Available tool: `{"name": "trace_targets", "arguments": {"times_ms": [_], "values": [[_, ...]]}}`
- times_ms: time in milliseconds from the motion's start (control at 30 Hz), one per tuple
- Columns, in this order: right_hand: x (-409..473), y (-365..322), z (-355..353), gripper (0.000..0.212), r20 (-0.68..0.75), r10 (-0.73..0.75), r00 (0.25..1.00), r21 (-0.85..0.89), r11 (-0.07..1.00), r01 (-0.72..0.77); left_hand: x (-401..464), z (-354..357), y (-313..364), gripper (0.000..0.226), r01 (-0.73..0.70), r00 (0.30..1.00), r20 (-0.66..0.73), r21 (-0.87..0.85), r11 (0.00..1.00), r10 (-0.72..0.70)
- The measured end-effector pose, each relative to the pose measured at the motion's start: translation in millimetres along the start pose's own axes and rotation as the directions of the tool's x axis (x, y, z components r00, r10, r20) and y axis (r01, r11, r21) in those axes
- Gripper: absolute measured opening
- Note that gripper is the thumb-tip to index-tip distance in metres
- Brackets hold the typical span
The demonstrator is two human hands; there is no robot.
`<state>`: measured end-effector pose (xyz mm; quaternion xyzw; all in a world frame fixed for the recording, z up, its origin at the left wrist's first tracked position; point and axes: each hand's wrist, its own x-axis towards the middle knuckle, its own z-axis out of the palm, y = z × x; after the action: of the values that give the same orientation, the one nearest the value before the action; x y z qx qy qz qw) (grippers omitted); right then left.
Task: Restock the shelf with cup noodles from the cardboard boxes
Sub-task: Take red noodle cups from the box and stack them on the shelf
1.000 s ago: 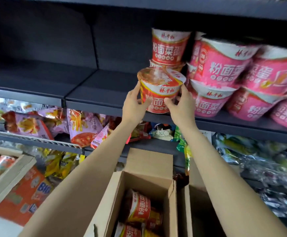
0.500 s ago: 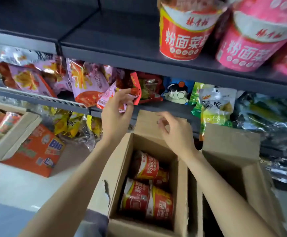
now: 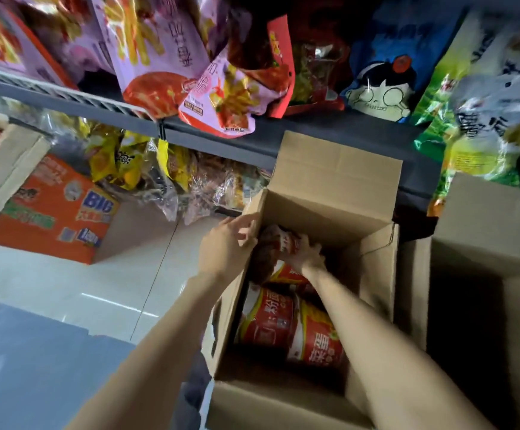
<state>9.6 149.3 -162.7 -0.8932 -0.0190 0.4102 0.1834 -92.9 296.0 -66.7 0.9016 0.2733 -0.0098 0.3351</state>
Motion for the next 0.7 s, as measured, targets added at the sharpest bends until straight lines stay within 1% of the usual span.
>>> {"name": "trace_targets", "arguments": {"times_ms": [100, 267, 300, 367, 433, 500, 567, 600, 633, 700], "values": [[18, 4, 14, 0.097, 0.036, 0.065, 0.997, 0.05, 0.996, -0.067, 4, 0, -3, 0.042, 0.016, 1.0, 0.01, -0.046, 0.999, -0.016], [6, 4, 5, 0.086, -0.052, 0.105, 0.993, 0.171, 0.981, -0.094, 5, 1, -6, 0.044, 0.018, 1.0, 0.017, -0.075, 0.997, -0.017], [-4, 6, 0, 0.084, -0.084, 0.082, 0.993, 0.197, 0.978, -0.064, 4, 1, -5, 0.044, 0.015, 1.0, 0.013, -0.076, 0.997, -0.014], [-33, 10, -17, 0.079, -0.172, 0.003, 0.985, 0.261, 0.965, 0.043, 2, 0, -5, 0.044, 0.011, 1.0, 0.015, -0.063, 0.998, -0.01], [-68, 17, -39, 0.077, -0.279, -0.062, 0.958, 0.353, 0.922, 0.162, -1, -1, -2, 0.041, 0.022, 0.999, 0.038, -0.063, 0.998, -0.02], [-105, 21, -64, 0.072, -0.355, -0.094, 0.93, 0.466, 0.845, 0.263, -10, -4, 2, 0.039, 0.051, 0.997, 0.07, -0.157, 0.986, -0.041], [-139, 22, -89, 0.068, -0.373, -0.112, 0.921, 0.619, 0.71, 0.337, -28, -13, 13, 0.053, 0.049, 0.997, 0.072, -0.319, 0.947, -0.027], [-156, 21, -101, 0.067, -0.36, -0.118, 0.925, 0.693, 0.63, 0.35, -40, -21, 23, 0.058, 0.041, 0.997, 0.073, -0.412, 0.91, -0.012], [-171, 20, -111, 0.066, -0.334, -0.125, 0.934, 0.756, 0.557, 0.344, -54, -29, 34, 0.058, 0.018, 0.997, 0.072, -0.512, 0.859, 0.022], [-201, 16, -131, 0.056, -0.266, -0.17, 0.949, 0.822, 0.475, 0.315, -79, -46, 55, 0.053, -0.066, 0.987, 0.067, -0.648, 0.758, 0.144]]}}
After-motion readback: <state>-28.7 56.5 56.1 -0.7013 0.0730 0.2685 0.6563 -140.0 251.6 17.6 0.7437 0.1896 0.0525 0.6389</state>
